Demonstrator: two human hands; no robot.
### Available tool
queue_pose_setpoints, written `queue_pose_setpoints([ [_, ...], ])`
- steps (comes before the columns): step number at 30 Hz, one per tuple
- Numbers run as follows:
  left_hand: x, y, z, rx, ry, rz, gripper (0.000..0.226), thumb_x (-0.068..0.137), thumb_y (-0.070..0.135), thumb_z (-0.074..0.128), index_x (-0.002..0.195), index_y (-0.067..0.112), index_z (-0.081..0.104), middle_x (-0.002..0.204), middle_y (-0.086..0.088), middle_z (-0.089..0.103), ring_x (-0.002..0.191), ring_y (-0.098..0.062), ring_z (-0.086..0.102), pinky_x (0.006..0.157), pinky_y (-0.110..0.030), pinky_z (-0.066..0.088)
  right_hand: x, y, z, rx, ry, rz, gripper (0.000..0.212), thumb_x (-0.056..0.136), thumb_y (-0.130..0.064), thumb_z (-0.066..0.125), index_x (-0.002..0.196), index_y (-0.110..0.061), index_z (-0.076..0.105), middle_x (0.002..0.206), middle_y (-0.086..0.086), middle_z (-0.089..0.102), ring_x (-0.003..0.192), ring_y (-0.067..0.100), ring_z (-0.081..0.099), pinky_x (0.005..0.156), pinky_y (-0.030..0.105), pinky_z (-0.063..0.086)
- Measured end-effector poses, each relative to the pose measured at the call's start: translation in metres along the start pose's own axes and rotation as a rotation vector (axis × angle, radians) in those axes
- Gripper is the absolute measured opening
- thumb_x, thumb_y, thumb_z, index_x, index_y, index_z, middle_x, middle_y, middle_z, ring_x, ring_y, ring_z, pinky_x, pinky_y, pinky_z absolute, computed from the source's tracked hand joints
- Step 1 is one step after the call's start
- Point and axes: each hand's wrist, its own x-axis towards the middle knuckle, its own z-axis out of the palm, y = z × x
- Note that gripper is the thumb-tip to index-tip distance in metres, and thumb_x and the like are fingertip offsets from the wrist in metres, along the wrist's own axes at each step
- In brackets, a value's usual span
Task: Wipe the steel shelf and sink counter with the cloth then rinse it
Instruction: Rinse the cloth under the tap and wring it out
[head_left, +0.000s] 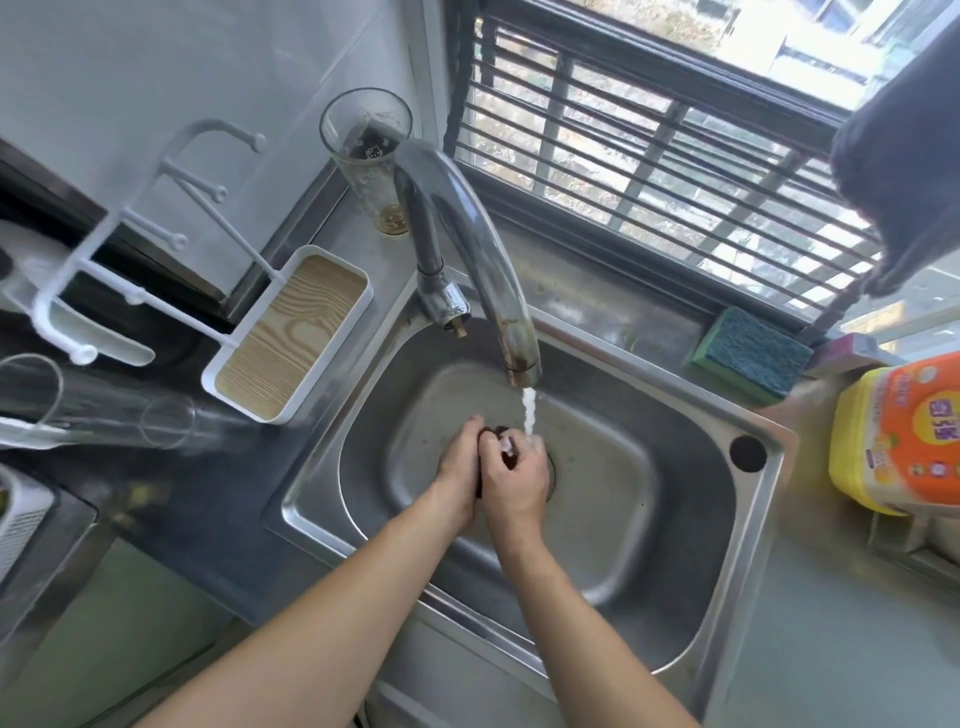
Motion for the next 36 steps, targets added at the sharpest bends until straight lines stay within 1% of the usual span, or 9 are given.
queue_pose_setpoints([
  [6, -0.003, -0.010, 0.007, 0.090, -0.089, -0.024, 0.029, 0.091, 0.034, 0.059, 0.076, 0.013, 0.071, 0.077, -0.008, 0.069, 0.065, -0.022, 0.065, 0.058, -0.027, 0.051, 0.038, 0.006, -0.017, -0.079, 0.111, 0.238, 0.028, 0.097, -0.039, 0.061, 0.080, -0.017, 0.062, 0.085, 0.010, 0.071, 0.088, 0.033, 0.065, 0.073, 0.031, 0.039],
  [9, 0.000, -0.005, 0.001, 0.094, -0.112, -0.010, 0.040, 0.094, 0.042, 0.057, 0.071, 0.014, 0.073, 0.075, -0.006, 0.072, 0.061, -0.019, 0.067, 0.053, -0.023, 0.050, 0.051, 0.003, -0.021, 0.022, 0.172, 0.378, 0.036, 0.097, -0.041, 0.058, 0.086, -0.009, 0.068, 0.090, 0.013, 0.074, 0.090, 0.034, 0.068, 0.084, 0.039, 0.052],
  [13, 0.002, 0.001, -0.004, 0.024, -0.027, -0.023, 0.043, 0.100, 0.048, 0.051, 0.115, 0.011, 0.068, 0.109, -0.014, 0.073, 0.095, -0.026, 0.070, 0.064, -0.031, 0.056, 0.049, 0.000, -0.023, 0.277, 0.272, 0.589, 0.023, 0.090, -0.023, 0.055, 0.074, -0.010, 0.066, 0.087, 0.014, 0.073, 0.092, 0.040, 0.070, 0.088, 0.051, 0.058],
  [18, 0.005, -0.002, -0.013, -0.058, -0.094, -0.051, 0.042, 0.104, 0.033, 0.048, 0.128, 0.003, 0.063, 0.114, -0.019, 0.071, 0.090, -0.027, 0.071, 0.068, -0.036, 0.060, 0.029, 0.012, -0.016, 0.323, -0.001, 0.486, 0.032, 0.087, -0.030, 0.075, 0.101, -0.005, 0.061, 0.094, 0.009, 0.070, 0.089, 0.028, 0.068, 0.087, 0.043, 0.056],
  [22, 0.010, -0.003, -0.029, 0.247, -0.103, -0.047, 0.031, 0.098, 0.044, 0.056, 0.111, 0.018, 0.068, 0.106, -0.011, 0.073, 0.091, -0.025, 0.068, 0.084, -0.051, 0.060, 0.030, 0.016, -0.023, 0.030, 0.145, 0.352, 0.018, 0.081, -0.021, 0.071, 0.085, -0.015, 0.055, 0.081, 0.000, 0.069, 0.084, 0.031, 0.067, 0.084, 0.042, 0.055],
  [25, 0.009, -0.002, -0.039, 0.330, -0.092, -0.065, 0.022, 0.096, 0.042, 0.063, 0.099, 0.020, 0.064, 0.096, -0.006, 0.067, 0.080, -0.019, 0.065, 0.061, -0.032, 0.060, 0.032, 0.010, -0.029, 0.152, 0.296, 0.355, 0.010, 0.084, -0.021, 0.063, 0.087, -0.018, 0.054, 0.079, -0.003, 0.064, 0.080, 0.027, 0.062, 0.084, 0.039, 0.051],
  [29, 0.006, 0.006, -0.020, 0.129, 0.080, -0.071, 0.035, 0.102, 0.050, 0.045, 0.105, 0.019, 0.061, 0.102, -0.007, 0.064, 0.073, -0.021, 0.061, 0.040, -0.020, 0.045, 0.018, 0.013, -0.023, 0.049, 0.177, 0.196, 0.013, 0.087, -0.018, 0.064, 0.084, -0.017, 0.051, 0.074, -0.004, 0.057, 0.074, 0.022, 0.053, 0.080, 0.037, 0.046],
  [33, 0.003, 0.001, -0.003, 0.203, 0.038, -0.131, 0.059, 0.093, 0.066, 0.048, 0.089, 0.013, 0.075, 0.094, -0.007, 0.077, 0.081, -0.023, 0.074, 0.068, -0.030, 0.059, -0.005, 0.012, -0.011, -0.102, 0.070, -0.039, 0.021, 0.089, -0.026, 0.071, 0.080, -0.012, 0.059, 0.069, -0.002, 0.065, 0.068, 0.013, 0.057, 0.065, 0.015, 0.040],
  [36, 0.003, -0.008, -0.001, 0.183, -0.027, -0.099, 0.047, 0.086, 0.058, 0.065, 0.073, 0.015, 0.078, 0.090, -0.004, 0.078, 0.076, -0.018, 0.073, 0.072, -0.029, 0.059, 0.005, 0.005, -0.012, -0.166, 0.095, 0.025, 0.031, 0.092, -0.034, 0.067, 0.074, -0.011, 0.058, 0.071, 0.007, 0.069, 0.072, 0.029, 0.061, 0.068, 0.033, 0.044],
])
